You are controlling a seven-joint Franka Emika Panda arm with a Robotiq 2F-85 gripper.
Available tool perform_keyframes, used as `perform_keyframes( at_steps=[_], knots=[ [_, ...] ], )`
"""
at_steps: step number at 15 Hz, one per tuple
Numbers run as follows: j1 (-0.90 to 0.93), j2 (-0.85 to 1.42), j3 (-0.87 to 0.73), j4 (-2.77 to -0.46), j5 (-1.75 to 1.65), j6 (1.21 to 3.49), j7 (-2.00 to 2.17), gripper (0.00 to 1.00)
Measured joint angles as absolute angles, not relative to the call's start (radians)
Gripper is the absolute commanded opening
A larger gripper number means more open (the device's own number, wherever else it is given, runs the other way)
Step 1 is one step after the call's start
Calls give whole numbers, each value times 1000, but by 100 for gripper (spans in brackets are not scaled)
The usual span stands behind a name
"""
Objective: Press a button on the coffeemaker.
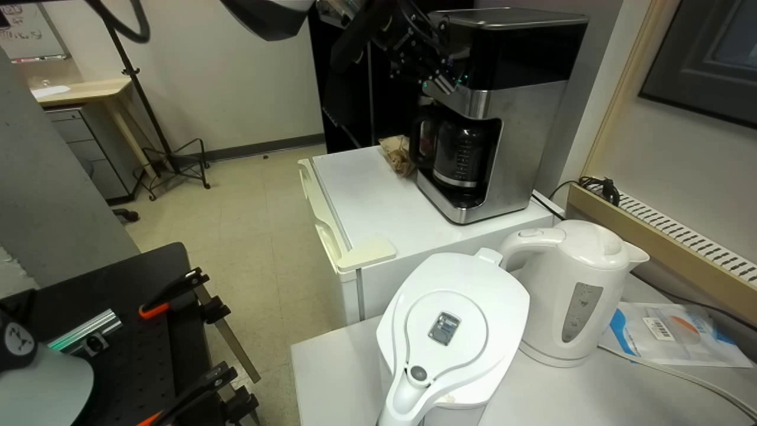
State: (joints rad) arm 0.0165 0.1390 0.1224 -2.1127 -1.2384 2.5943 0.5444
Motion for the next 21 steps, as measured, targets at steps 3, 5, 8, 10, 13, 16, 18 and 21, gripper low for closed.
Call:
perform_keyframes(
  at_steps=[3, 5, 8, 10, 13, 16, 18, 21],
  knots=[
    [17, 139, 122, -2112, -1238, 2594, 552, 0],
    [17, 139, 122, -2112, -1238, 2594, 552, 0],
    [17, 129, 124, -2126, -1240, 2603, 548, 0],
    [17, 100, 125, -2163, -1261, 2631, 547, 0],
    [17, 23, 125, -2253, -1322, 2686, 546, 0],
    [17, -75, 125, -2353, -1392, 2741, 545, 0],
    [17, -138, 123, -2413, -1431, 2773, 541, 0],
    [17, -214, 119, -2480, -1471, 2811, 530, 0]
  ],
)
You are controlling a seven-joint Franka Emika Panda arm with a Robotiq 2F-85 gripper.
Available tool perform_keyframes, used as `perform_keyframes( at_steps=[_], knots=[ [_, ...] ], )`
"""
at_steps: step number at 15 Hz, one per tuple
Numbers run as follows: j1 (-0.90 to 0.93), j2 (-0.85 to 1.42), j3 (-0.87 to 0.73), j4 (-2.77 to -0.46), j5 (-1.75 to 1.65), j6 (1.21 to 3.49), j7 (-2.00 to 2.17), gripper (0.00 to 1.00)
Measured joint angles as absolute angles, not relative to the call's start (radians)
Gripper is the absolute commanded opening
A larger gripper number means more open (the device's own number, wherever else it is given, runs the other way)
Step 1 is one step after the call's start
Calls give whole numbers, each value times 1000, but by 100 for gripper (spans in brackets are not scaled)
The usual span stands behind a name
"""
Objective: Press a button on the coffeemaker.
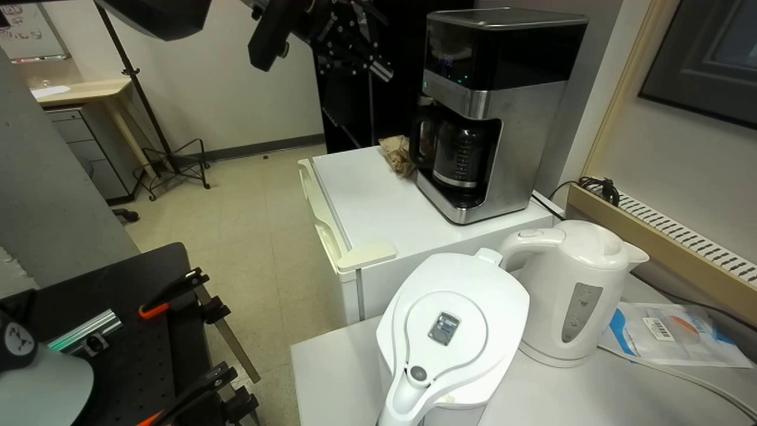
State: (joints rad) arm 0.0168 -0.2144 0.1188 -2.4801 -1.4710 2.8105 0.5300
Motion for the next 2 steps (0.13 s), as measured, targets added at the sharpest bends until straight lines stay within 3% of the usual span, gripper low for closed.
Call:
perform_keyframes(
  at_steps=[2],
  knots=[
    [17, -252, 115, -2510, -1486, 2826, 523, 0]
  ],
)
